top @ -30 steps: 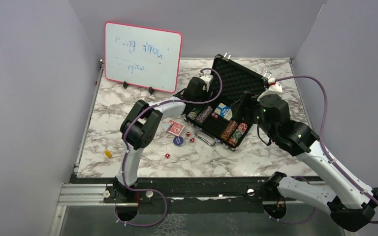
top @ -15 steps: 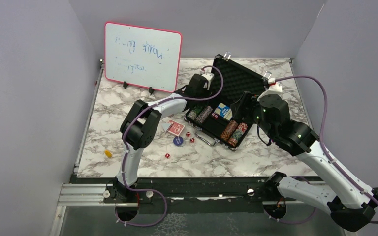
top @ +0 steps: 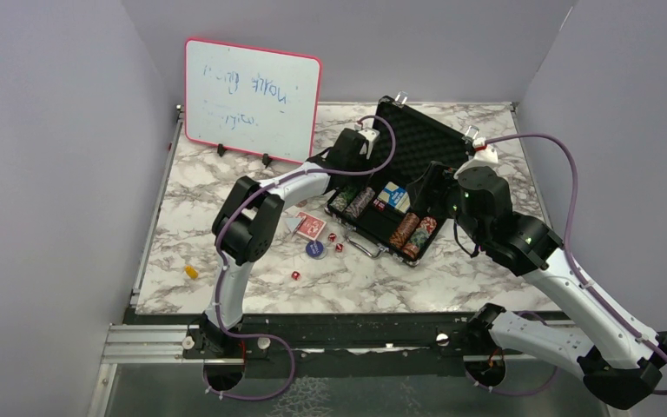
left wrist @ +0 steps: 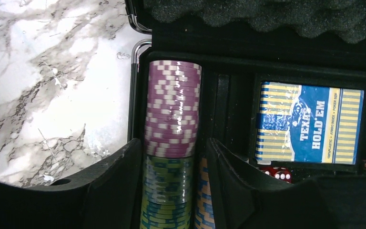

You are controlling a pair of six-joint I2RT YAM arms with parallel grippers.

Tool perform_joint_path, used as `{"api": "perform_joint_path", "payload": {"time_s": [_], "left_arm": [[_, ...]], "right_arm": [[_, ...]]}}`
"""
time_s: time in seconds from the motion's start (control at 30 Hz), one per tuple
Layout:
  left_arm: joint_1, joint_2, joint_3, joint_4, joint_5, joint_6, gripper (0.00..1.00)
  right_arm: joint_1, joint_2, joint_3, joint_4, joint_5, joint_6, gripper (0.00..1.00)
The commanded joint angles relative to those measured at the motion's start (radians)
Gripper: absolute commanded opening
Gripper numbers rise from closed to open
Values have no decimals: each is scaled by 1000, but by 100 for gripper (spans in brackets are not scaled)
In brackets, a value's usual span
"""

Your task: Pack up texas hold em set

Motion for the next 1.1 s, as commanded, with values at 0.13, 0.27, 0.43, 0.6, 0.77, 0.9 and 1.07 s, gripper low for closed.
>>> {"api": "perform_joint_path", "payload": {"time_s": [0.13, 0.27, 0.43, 0.6, 0.77, 0.9, 1.07], "left_arm": [[-7, -26, 30, -11, 38, 17, 58], [-7, -42, 49, -5, 41, 15, 58], [-4, -95, 91, -9, 24, 11, 64], [9, -200, 61, -47, -46, -5, 68], [53, -368, -77, -139, -168, -115, 69], [108, -539, -252, -163, -199, -159, 77], [191, -647, -401, -171, -173, -171, 78]], "right_arm": [[-1, -13, 9, 5, 29, -12, 81], [0, -13, 11, 6, 21, -14, 81], [0, -9, 11, 5, 8, -15, 81], [-1, -4, 5, 21, -22, -26, 82], [-1, 25, 2, 56, -74, -62, 82], [-1, 62, 21, 74, -70, -75, 82], [-1, 113, 25, 100, -107, -50, 82]]}}
